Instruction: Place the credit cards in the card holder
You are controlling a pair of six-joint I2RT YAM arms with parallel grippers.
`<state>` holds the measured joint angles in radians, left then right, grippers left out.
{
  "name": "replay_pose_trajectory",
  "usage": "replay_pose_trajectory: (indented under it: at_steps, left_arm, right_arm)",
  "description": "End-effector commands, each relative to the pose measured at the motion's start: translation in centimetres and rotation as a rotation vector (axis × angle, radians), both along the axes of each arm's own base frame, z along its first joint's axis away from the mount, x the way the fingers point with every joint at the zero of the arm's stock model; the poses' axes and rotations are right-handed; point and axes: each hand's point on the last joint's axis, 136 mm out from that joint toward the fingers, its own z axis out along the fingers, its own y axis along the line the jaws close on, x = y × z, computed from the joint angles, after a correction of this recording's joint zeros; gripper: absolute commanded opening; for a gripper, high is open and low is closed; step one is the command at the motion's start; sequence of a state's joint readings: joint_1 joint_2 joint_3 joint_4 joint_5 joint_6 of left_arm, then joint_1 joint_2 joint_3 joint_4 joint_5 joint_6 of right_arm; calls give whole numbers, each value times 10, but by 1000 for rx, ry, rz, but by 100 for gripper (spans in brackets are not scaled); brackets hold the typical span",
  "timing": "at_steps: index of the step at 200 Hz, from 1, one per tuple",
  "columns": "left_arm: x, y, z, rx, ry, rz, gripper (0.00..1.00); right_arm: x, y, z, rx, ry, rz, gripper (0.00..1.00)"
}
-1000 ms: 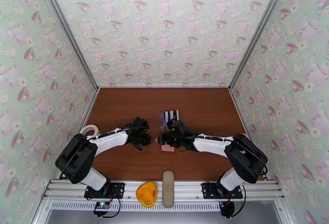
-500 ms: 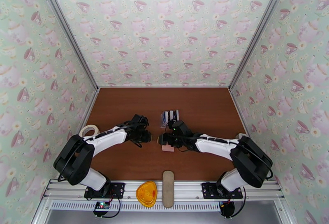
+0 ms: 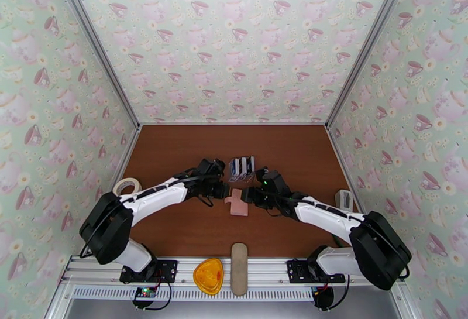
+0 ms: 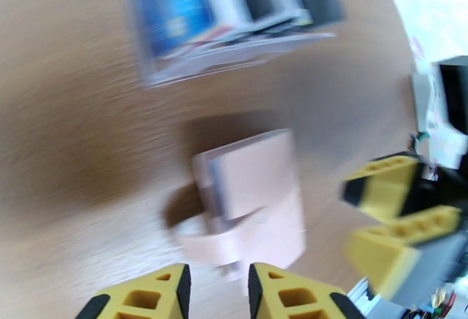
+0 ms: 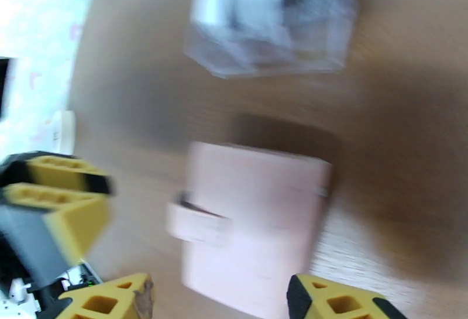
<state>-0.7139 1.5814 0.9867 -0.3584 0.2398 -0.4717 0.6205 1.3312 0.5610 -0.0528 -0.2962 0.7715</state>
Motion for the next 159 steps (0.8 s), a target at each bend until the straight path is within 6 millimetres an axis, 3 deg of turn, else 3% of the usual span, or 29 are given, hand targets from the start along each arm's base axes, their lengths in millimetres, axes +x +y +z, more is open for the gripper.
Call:
replay_pose_trajectory:
  at_steps: [1, 24, 84, 88, 99, 159]
  left_arm:
    - [-1, -26, 4, -56, 10, -43, 33]
    - [-5, -34, -7, -58, 37, -57, 33]
    - [-6, -31, -36, -21, 71, -60, 32]
    - [-13, -24, -49, 4, 95, -59, 31]
    - [-15, -21, -57, 20, 107, -56, 31]
    - [-25, -3, -85, 67, 152, -43, 30]
  right_arm:
    - [-4, -3, -7, 33, 8, 2, 61]
    - [-8, -2, -17, 55, 31, 7, 61]
    - [-9, 4, -35, 80, 64, 19, 62]
    - [-9, 6, -36, 83, 67, 23, 62]
    - [-9, 7, -38, 90, 71, 25, 62]
    - [-7, 20, -44, 148, 85, 61, 63]
